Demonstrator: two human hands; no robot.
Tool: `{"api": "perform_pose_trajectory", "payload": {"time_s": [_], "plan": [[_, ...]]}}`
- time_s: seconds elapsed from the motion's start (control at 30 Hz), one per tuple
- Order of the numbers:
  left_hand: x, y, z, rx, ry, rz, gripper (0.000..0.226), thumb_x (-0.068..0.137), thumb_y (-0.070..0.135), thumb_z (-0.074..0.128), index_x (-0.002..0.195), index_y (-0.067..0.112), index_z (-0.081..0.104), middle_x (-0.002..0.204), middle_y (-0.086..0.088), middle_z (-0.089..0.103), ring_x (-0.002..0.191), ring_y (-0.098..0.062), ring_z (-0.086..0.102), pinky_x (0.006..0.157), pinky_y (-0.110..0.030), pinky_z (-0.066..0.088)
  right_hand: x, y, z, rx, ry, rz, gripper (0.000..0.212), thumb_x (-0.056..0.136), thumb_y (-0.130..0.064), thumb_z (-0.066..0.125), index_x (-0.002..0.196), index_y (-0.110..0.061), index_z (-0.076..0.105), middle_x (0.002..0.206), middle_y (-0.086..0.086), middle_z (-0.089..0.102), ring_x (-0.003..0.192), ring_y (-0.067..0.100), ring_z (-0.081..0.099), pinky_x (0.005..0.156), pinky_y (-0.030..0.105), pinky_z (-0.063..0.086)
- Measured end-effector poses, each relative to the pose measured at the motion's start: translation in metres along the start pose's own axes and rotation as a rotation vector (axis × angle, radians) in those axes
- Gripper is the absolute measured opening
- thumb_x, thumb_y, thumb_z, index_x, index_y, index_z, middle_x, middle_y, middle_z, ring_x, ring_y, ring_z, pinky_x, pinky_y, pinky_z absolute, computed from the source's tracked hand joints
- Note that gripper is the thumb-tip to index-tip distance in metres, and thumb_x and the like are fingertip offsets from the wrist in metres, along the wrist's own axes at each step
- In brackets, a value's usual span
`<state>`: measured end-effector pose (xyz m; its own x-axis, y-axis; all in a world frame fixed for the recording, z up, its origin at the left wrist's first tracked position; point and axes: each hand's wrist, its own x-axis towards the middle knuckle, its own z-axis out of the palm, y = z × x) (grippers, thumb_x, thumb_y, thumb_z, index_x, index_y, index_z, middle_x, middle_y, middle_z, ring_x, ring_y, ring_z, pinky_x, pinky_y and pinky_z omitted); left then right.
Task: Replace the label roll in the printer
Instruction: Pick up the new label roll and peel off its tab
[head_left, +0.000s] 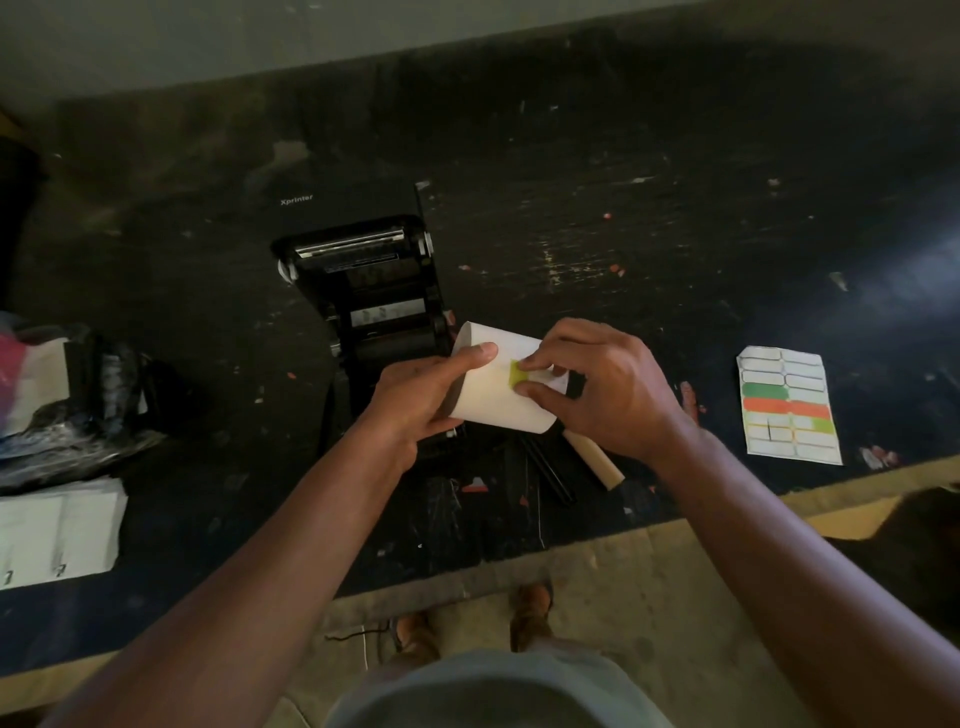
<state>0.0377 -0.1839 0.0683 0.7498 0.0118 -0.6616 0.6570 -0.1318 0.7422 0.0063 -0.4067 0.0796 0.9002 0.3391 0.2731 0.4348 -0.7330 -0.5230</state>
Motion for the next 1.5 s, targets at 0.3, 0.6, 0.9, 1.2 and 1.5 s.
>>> {"api": "perform_pose_trajectory", "payload": {"time_s": [0.3, 0.6, 0.9, 1.2, 1.5], "plan": [[-0.005, 0.000, -0.003, 0.008, -0.027, 0.060, 0.058, 0.055, 0.060, 0.090, 0.102, 0.027, 0.082, 0.116, -0.001, 0.078, 0.114, -0.021, 0.072, 0.095, -0.041, 0.062, 0.003, -0.005, -0.004, 0.124, -0.030, 0.084, 0.030, 0.090, -0.025, 0.079, 0.118, -0.015, 0.074, 0.111, -0.001, 0.065, 0.089, 0.012, 0.065, 0.077, 0.037, 0.060], [-0.004, -0.001, 0.001, 0.039, 0.020, 0.118, 0.034, 0.067, 0.054, 0.090, 0.087, 0.027, 0.083, 0.112, 0.002, 0.077, 0.110, -0.018, 0.071, 0.098, -0.045, 0.061, 0.006, -0.006, -0.003, 0.105, -0.039, 0.049, 0.018, 0.091, -0.016, 0.078, 0.109, -0.014, 0.077, 0.108, -0.002, 0.067, 0.088, 0.010, 0.065, 0.076, 0.027, 0.057], [-0.003, -0.004, 0.002, 0.069, 0.039, 0.147, 0.037, 0.065, 0.056, 0.089, 0.087, 0.026, 0.084, 0.111, 0.004, 0.077, 0.110, -0.017, 0.069, 0.097, -0.045, 0.061, 0.008, -0.005, -0.002, 0.092, -0.077, 0.042, 0.017, 0.091, -0.015, 0.080, 0.107, -0.017, 0.076, 0.108, -0.005, 0.067, 0.089, 0.007, 0.065, 0.079, 0.032, 0.060], [-0.004, -0.010, 0.001, -0.143, 0.034, 0.022, 0.067, 0.048, 0.066, 0.090, 0.104, 0.029, 0.080, 0.115, -0.001, 0.079, 0.110, -0.022, 0.074, 0.088, -0.039, 0.063, -0.005, -0.009, 0.006, 0.160, 0.131, 0.197, 0.014, 0.090, -0.019, 0.075, 0.103, -0.013, 0.073, 0.104, -0.001, 0.067, 0.087, 0.014, 0.066, 0.075, 0.039, 0.061], [-0.011, -0.014, 0.002, -0.311, -0.029, -0.008, 0.067, 0.048, 0.064, 0.090, 0.107, 0.035, 0.078, 0.111, 0.000, 0.081, 0.110, -0.024, 0.075, 0.085, -0.038, 0.064, -0.015, -0.014, 0.017, 0.435, 0.206, 0.421, 0.063, 0.087, -0.029, 0.084, 0.143, -0.020, 0.056, 0.134, -0.009, 0.062, 0.113, -0.002, 0.067, 0.087, 0.012, 0.058]]}}
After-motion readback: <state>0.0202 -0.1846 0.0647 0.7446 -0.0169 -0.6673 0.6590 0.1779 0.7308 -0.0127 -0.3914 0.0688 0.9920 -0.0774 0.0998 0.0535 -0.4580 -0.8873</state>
